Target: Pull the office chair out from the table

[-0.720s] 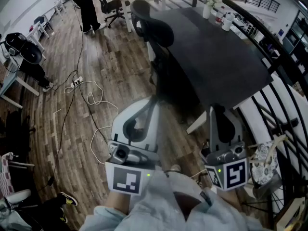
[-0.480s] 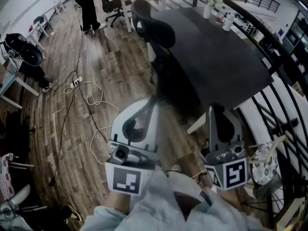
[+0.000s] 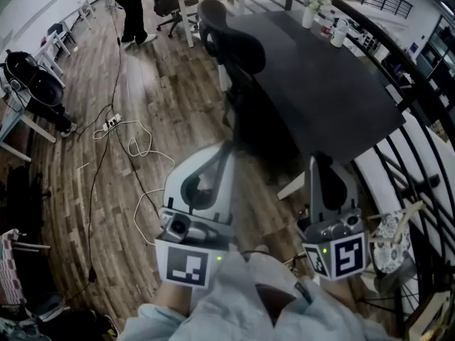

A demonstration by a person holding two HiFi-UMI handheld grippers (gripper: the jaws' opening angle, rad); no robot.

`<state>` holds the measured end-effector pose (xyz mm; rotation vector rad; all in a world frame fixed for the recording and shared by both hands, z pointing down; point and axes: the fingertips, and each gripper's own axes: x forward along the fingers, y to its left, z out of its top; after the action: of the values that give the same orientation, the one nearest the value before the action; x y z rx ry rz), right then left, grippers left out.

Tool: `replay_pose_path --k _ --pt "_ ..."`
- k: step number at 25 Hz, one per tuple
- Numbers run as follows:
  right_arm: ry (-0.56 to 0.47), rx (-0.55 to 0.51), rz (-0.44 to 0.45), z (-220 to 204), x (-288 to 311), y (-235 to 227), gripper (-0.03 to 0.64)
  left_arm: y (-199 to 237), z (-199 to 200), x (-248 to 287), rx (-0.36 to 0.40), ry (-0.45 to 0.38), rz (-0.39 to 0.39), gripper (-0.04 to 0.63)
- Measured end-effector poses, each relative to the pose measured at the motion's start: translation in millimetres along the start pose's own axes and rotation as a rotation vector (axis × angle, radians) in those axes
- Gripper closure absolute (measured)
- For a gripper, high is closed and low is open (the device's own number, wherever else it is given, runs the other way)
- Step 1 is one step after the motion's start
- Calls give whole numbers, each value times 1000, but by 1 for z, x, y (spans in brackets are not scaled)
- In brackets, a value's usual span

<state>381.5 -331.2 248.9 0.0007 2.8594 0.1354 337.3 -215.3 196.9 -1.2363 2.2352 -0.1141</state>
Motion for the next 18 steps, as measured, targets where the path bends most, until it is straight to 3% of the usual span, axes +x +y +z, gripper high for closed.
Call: replay_pose_path --k 18 --pt "-14 -23 15 -6 45 77 614 81 -5 -47 24 -16 24 603"
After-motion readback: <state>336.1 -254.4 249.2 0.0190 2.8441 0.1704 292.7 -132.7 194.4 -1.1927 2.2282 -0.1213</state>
